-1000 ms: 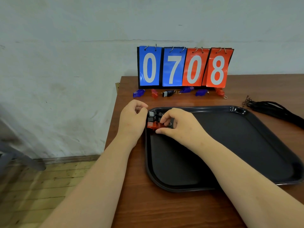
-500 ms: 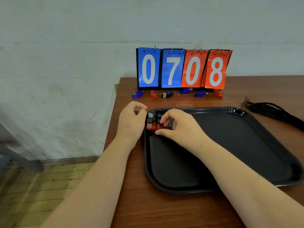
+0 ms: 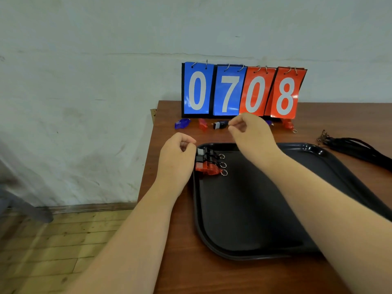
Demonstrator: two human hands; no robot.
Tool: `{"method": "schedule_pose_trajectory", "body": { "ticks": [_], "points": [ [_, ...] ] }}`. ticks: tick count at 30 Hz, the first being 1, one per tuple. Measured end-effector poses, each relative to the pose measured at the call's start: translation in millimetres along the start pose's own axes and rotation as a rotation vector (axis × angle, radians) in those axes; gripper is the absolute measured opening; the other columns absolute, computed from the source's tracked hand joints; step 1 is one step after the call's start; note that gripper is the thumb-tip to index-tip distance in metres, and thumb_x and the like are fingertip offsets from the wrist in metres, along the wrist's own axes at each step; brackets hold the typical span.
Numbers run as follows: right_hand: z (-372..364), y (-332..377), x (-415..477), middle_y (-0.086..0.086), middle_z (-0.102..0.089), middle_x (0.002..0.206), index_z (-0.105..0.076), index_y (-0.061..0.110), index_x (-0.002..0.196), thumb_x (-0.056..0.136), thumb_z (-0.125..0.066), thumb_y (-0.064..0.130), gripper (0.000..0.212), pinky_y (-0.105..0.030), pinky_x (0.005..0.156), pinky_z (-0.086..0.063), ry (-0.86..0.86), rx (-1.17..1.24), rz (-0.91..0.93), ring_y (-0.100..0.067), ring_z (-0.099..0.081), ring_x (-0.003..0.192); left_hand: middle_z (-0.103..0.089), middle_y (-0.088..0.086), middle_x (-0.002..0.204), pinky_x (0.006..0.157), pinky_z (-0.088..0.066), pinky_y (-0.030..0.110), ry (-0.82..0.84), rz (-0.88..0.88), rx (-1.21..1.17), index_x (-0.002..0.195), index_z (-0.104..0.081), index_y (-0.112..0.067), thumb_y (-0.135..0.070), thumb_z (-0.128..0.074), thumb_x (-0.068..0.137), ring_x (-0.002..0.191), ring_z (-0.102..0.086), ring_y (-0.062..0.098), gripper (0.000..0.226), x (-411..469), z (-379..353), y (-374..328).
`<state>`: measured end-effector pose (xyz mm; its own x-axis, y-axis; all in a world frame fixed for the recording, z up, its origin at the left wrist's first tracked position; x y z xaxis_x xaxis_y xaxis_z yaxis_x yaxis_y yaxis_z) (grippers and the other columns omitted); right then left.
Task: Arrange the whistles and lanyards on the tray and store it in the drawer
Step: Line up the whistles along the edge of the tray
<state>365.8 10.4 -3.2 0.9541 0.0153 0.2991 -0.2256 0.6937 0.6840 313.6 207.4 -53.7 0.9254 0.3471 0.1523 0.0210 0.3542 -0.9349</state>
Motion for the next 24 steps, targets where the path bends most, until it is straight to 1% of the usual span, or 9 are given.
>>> {"method": "schedule_pose_trajectory", "body": {
  "ticks": [2,4,6,9,11,13,17,21,24],
  "points": [
    [-11,-3,24,0.000,-0.060,0.115,-0.061,0.014,0.121,0.097,-0.056,0.008,0.024,-0.015,0.085,-0.046,0.022,-0.070,0.021,-0.006,-0.057,0.098,-0.060,-0.013,0.095,0.062,-0.040,0.010,0.000,0.004,0.008,0.099,-0.063,-0.026,-0.014,-0.053,0.096,0.087,-0.057,0.001,0.016,1,-1,1],
    [-32,-8,45,-0.007,-0.056,0.132,-0.055,0.014,0.135,0.097,-0.055,0.003,0.039,-0.034,0.103,-0.045,0.098,-0.213,0.043,-0.021,-0.054,0.120,-0.061,-0.013,0.095,0.063,-0.041,0.011,-0.004,0.005,0.011,0.097,-0.062,-0.027,-0.014,-0.053,0.096,0.088,-0.058,0.001,0.015,2,-1,2],
    [-50,-14,57,-0.006,-0.046,0.147,-0.046,0.017,0.145,0.097,-0.054,0.002,0.051,-0.042,0.110,-0.039,0.174,-0.310,0.044,-0.028,-0.043,0.133,-0.061,-0.013,0.094,0.063,-0.041,0.011,-0.006,0.001,0.012,0.096,-0.062,-0.027,-0.015,-0.054,0.096,0.087,-0.058,0.002,0.015,2,-1,2],
    [-65,-18,65,-0.002,-0.033,0.157,-0.034,0.022,0.151,0.101,-0.049,0.009,0.054,-0.045,0.114,-0.032,0.252,-0.441,0.063,-0.030,-0.029,0.141,-0.060,-0.014,0.094,0.060,-0.040,0.010,-0.005,-0.008,0.031,0.098,-0.062,-0.026,-0.015,-0.054,0.096,0.085,-0.058,0.001,0.014,3,-2,1],
    [-69,-22,67,-0.003,-0.035,0.154,-0.035,0.024,0.151,0.102,-0.049,0.017,0.051,-0.043,0.111,-0.035,0.281,-0.507,0.051,-0.030,-0.030,0.138,-0.060,-0.014,0.092,0.055,-0.040,0.007,-0.007,-0.009,0.042,0.098,-0.062,-0.027,-0.015,-0.054,0.096,0.084,-0.058,0.000,0.014,3,-2,1],
    [-69,-26,67,-0.005,-0.044,0.146,-0.043,0.025,0.146,0.101,-0.052,0.022,0.046,-0.040,0.106,-0.039,0.274,-0.518,0.036,-0.028,-0.034,0.133,-0.060,-0.014,0.092,0.053,-0.041,0.006,-0.010,-0.008,0.042,0.098,-0.062,-0.026,-0.015,-0.054,0.096,0.084,-0.058,0.000,0.014,4,-2,2],
    [-63,-33,67,-0.005,-0.055,0.135,-0.058,0.022,0.134,0.096,-0.061,0.018,0.039,-0.039,0.103,-0.043,0.203,-0.451,0.040,-0.026,-0.042,0.127,-0.060,-0.013,0.093,0.059,-0.040,0.010,-0.007,-0.009,0.046,0.098,-0.062,-0.026,-0.015,-0.054,0.096,0.085,-0.057,0.001,0.014,4,-2,3],
    [-59,-39,65,-0.004,-0.060,0.129,-0.063,0.023,0.129,0.093,-0.065,0.025,0.035,-0.041,0.101,-0.048,0.176,-0.400,0.027,-0.024,-0.050,0.124,-0.060,-0.014,0.094,0.057,-0.039,0.008,-0.001,-0.012,0.051,0.099,-0.063,-0.026,-0.015,-0.054,0.096,0.086,-0.058,0.001,0.014,4,-2,2],
    [-52,-39,59,-0.001,-0.064,0.116,-0.068,0.031,0.113,0.094,-0.062,0.032,0.020,-0.043,0.097,-0.049,0.123,-0.265,0.030,-0.023,-0.052,0.116,-0.060,-0.013,0.095,0.058,-0.039,0.009,-0.001,-0.005,0.043,0.098,-0.063,-0.026,-0.015,-0.054,0.096,0.086,-0.058,0.002,0.014,2,-2,2]
  ]
}}
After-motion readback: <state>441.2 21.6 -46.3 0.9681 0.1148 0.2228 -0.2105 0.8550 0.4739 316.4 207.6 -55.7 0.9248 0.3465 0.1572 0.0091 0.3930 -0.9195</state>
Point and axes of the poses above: each hand's wrist, its own x-axis towards the middle knuckle, its own z-axis out of the back of the hand, y = z × x, the point moved 10 cm from there along x, towards the middle knuckle
